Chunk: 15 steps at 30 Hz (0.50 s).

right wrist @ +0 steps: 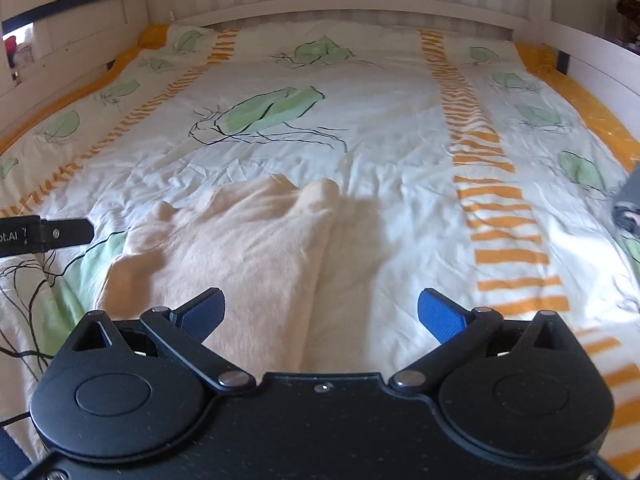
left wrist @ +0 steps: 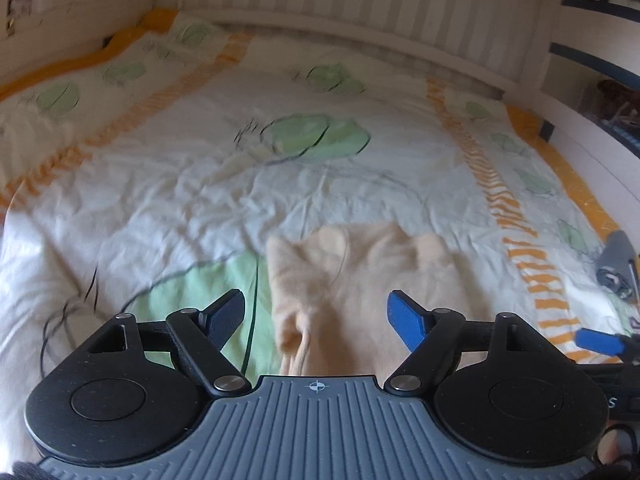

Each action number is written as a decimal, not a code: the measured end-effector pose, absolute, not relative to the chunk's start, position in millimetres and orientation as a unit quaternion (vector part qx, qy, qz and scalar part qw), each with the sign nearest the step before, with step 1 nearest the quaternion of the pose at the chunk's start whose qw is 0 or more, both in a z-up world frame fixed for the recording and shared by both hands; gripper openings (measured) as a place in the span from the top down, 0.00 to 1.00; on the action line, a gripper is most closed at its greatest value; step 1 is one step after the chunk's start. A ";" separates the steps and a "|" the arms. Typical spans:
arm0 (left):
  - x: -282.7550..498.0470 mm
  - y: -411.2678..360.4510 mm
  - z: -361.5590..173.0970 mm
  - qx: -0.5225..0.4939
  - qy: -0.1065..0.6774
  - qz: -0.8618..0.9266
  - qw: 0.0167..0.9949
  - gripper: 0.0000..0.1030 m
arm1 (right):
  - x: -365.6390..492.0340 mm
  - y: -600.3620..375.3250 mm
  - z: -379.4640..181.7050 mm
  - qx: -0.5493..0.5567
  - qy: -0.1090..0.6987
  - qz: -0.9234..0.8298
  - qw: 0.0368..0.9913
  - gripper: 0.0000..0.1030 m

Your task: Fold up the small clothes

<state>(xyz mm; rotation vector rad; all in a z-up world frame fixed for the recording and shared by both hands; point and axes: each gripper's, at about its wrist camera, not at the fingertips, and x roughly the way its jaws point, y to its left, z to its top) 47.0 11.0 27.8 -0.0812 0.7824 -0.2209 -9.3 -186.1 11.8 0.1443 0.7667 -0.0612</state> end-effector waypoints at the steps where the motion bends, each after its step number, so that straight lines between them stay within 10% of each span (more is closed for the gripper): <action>1: 44.7 12.1 26.8 -0.039 0.385 -0.104 0.916 0.25 | -13.8 -187.2 13.8 0.070 0.369 -0.033 0.926 0.01; 15: 1.7 11.8 30.9 0.019 0.376 -0.011 0.926 0.25 | -48.0 -188.3 21.2 0.118 0.364 -0.018 0.924 0.01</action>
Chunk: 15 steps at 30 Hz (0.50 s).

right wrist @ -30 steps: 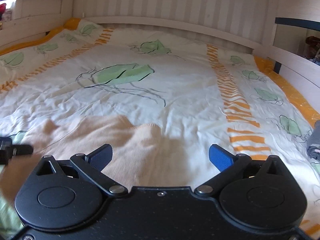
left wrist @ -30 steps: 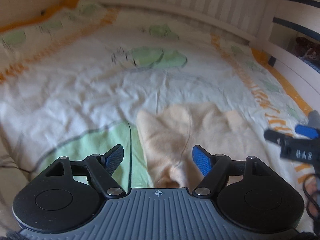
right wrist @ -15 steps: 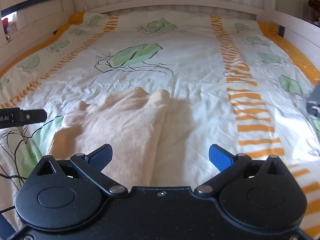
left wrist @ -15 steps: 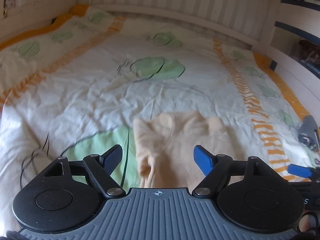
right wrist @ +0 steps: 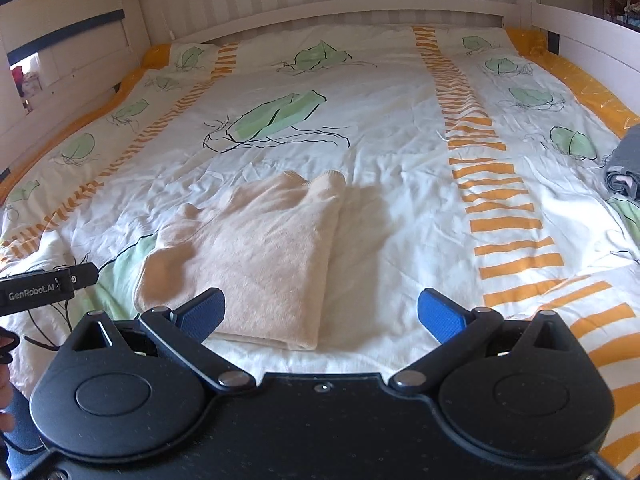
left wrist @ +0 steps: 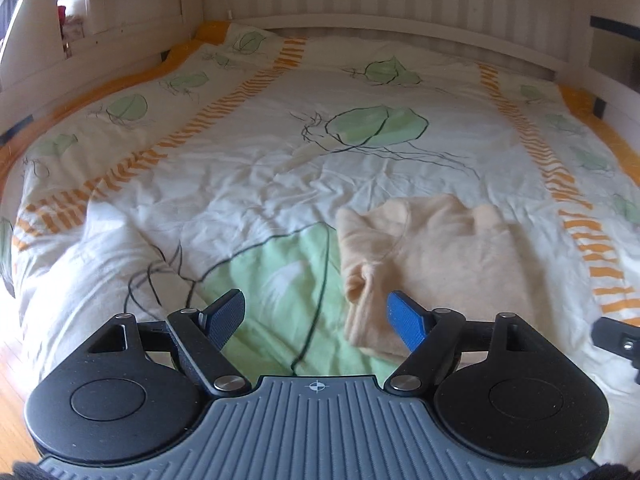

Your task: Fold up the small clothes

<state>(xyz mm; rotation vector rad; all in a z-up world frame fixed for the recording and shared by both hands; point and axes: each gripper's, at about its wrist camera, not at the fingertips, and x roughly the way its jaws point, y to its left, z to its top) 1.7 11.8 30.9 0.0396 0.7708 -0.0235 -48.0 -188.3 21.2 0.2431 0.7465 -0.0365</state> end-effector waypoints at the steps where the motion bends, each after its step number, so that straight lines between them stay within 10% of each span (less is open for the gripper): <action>1: 0.3 11.1 31.1 0.015 0.380 -0.016 0.925 0.25 | -48.8 -187.9 21.7 0.118 0.362 -0.018 0.924 0.01; 15: -9.0 7.8 20.6 0.018 0.412 -0.025 0.911 0.25 | -54.2 -186.4 22.8 0.114 0.362 -0.027 0.925 0.01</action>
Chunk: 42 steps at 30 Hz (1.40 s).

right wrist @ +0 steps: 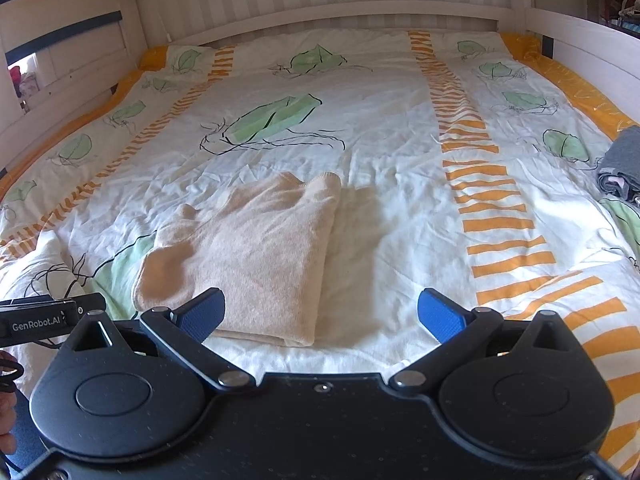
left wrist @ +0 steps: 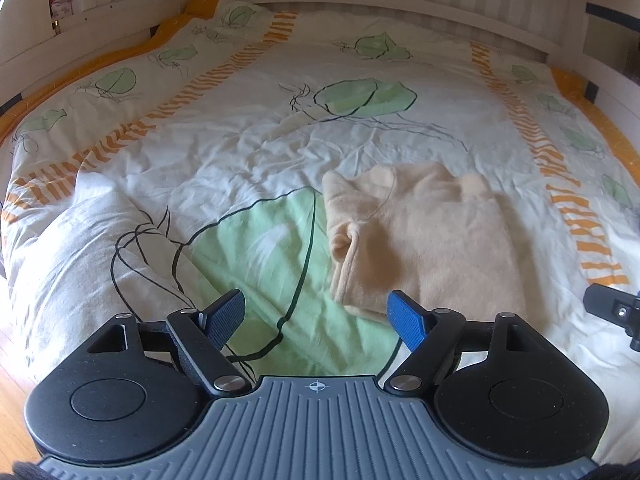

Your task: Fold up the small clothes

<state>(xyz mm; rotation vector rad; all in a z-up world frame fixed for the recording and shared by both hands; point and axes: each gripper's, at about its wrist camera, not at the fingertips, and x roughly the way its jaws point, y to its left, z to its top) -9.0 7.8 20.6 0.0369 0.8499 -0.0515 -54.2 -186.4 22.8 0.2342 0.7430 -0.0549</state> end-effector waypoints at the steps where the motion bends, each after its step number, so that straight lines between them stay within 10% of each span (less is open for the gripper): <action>1: -8.6 7.2 19.6 0.019 0.416 -0.028 0.909 0.25 | -53.8 -186.2 22.7 0.113 0.363 -0.027 0.924 0.01; 42: -1.1 1.7 1.1 0.021 0.466 -0.048 0.883 0.25 | -39.9 -177.8 6.1 0.113 0.405 -0.006 0.908 0.01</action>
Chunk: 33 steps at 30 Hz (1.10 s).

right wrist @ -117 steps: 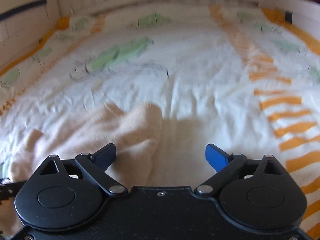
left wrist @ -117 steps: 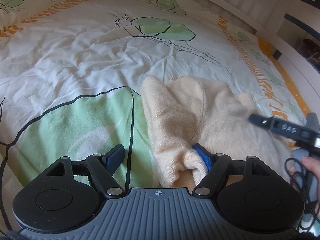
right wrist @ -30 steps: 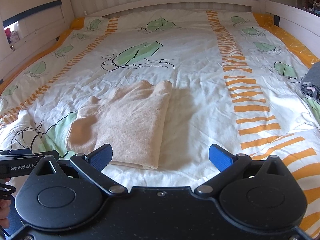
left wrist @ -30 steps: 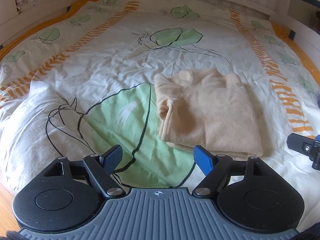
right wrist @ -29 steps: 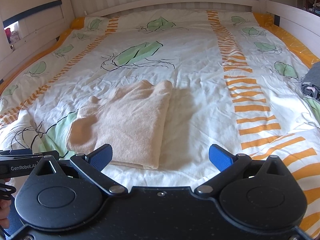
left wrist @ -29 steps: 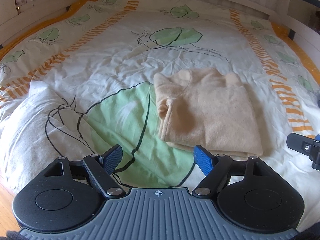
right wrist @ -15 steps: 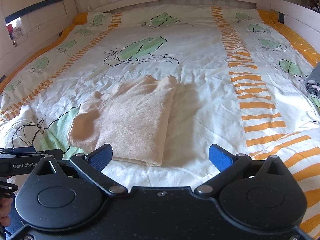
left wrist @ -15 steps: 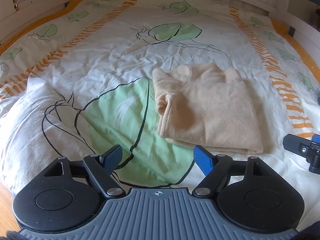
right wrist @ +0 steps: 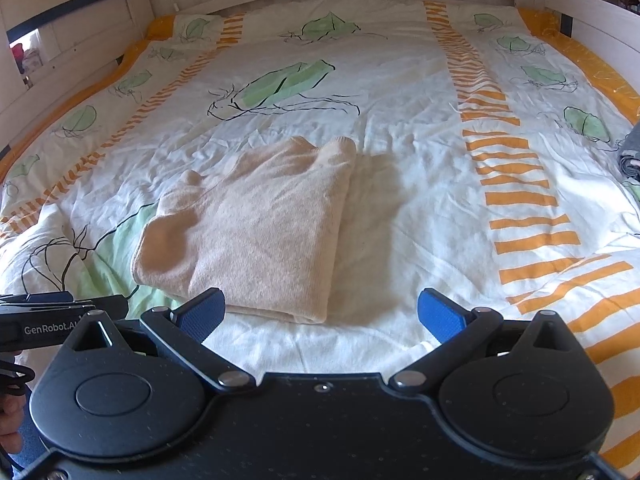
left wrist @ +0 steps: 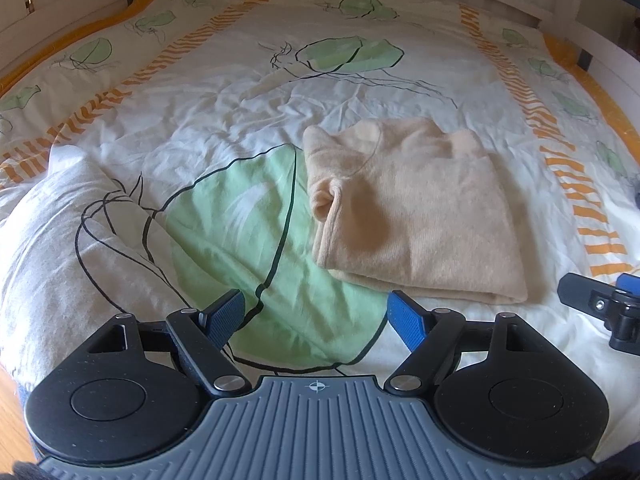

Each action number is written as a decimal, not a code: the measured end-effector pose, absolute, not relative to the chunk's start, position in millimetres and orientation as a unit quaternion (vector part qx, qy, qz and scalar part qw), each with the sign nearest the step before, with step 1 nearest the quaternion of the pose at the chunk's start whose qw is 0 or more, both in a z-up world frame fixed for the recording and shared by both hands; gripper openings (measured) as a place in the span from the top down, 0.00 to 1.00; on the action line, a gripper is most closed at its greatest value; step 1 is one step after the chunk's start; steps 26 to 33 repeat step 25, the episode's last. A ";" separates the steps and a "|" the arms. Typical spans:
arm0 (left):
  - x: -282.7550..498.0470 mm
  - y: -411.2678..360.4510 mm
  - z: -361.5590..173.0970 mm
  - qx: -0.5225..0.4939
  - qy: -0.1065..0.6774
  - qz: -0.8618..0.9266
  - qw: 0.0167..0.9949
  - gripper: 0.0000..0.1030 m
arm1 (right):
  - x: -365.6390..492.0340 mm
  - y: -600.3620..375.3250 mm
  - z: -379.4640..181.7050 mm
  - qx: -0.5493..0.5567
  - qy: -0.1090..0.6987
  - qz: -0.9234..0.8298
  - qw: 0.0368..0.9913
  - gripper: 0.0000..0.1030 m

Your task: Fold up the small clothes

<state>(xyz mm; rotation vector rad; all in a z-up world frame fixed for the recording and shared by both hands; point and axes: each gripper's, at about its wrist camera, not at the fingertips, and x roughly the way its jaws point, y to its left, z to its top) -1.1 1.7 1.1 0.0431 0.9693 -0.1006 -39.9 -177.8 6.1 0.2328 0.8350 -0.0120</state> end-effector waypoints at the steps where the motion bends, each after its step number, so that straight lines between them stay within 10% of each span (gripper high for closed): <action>1: -0.6 1.7 0.7 0.021 0.467 -0.049 0.883 0.25 | -39.6 -177.4 6.0 0.112 0.405 -0.006 0.908 0.01; 33: 8.6 1.2 -6.8 0.023 0.478 -0.051 0.876 0.25 | -26.8 -175.1 -5.6 0.120 0.422 0.007 0.898 0.01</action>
